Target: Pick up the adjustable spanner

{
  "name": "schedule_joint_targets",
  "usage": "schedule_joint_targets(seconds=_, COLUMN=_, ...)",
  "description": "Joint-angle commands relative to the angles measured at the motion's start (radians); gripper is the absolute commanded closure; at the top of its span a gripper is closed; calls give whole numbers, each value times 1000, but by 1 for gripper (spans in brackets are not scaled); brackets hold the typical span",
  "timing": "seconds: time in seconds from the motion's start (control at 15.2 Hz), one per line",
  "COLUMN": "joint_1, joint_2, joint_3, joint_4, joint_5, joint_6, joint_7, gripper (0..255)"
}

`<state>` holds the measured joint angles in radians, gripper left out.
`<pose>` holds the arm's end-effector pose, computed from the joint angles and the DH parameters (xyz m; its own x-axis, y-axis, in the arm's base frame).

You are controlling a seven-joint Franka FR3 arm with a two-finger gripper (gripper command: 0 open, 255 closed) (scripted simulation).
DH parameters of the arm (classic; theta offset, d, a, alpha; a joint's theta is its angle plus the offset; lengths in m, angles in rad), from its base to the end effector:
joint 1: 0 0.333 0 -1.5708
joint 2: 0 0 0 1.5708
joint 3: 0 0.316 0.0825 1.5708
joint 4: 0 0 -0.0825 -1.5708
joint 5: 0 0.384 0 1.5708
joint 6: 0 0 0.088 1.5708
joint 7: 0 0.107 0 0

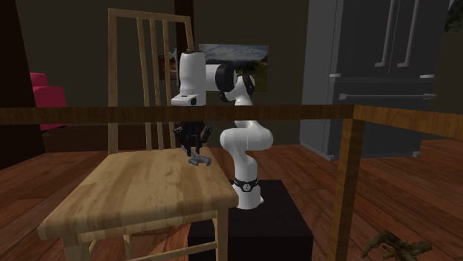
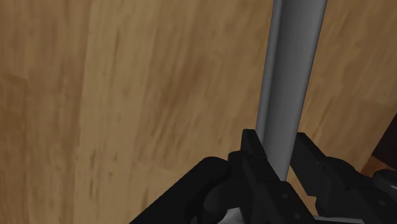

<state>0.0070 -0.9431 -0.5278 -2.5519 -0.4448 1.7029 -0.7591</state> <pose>0.2390 -0.2098 0.5090 0.8853 0.4649 0.0081 0.4643 -0.8848 0.0389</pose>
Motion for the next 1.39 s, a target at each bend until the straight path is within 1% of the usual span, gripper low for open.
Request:
schedule_joint_targets(seconds=0.0, joint_1=0, joint_2=8, joint_3=-26, joint_4=-8, joint_5=4, joint_6=0, joint_7=2, gripper=255)
schedule_joint_targets(seconds=0.2, joint_1=-6, joint_2=2, joint_3=-34, joint_4=-20, joint_5=-4, joint_6=6, joint_7=-2, gripper=255)
schedule_joint_targets(seconds=0.4, joint_1=-6, joint_2=10, joint_3=-29, joint_4=-8, joint_5=2, joint_6=2, joint_7=-5, gripper=255)
schedule_joint_targets(seconds=0.73, joint_1=-8, joint_2=21, joint_3=3, joint_4=57, joint_5=33, joint_6=-54, joint_7=-17, gripper=255)
schedule_joint_targets(seconds=1.32, joint_1=3, joint_2=48, joint_3=44, joint_4=184, joint_5=73, joint_6=-157, joint_7=-31, gripper=255)
